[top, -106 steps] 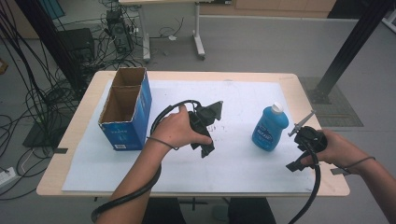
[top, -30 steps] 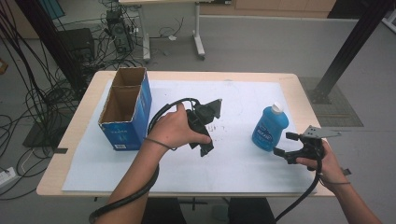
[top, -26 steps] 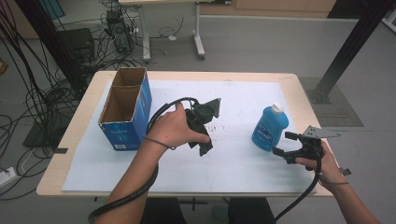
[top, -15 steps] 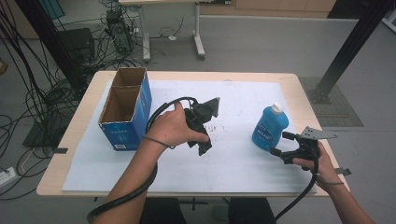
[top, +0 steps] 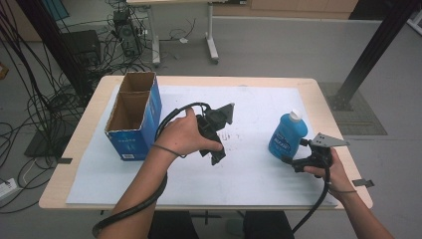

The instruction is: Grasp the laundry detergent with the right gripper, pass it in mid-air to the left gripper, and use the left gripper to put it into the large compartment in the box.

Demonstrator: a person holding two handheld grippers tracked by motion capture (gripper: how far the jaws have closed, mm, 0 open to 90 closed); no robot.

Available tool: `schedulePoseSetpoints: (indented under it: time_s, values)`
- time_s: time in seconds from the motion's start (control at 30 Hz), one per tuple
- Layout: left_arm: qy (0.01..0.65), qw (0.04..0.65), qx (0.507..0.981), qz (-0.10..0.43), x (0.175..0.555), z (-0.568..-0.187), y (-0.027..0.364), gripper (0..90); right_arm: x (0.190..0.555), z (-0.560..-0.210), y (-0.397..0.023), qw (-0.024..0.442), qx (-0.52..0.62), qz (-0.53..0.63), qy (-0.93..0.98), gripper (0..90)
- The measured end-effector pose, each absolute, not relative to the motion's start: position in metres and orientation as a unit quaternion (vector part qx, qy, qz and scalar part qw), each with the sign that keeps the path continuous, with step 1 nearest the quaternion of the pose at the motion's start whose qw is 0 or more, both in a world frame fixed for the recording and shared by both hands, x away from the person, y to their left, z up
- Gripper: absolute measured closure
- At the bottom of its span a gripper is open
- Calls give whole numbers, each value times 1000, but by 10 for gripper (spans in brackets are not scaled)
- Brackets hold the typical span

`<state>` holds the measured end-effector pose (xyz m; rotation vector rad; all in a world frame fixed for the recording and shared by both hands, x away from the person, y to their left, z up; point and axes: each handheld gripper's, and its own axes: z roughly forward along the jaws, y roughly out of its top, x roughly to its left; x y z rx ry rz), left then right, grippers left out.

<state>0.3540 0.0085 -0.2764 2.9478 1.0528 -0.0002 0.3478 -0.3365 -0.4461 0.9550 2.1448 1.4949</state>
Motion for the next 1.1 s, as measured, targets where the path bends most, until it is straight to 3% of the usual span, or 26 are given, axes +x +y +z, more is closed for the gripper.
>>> schedulePoseSetpoints:
  time_s: [1.1]
  values:
    - [343,2,939,-3,358,-281,12,88,365,-458,-328,184,344,541,745,34]
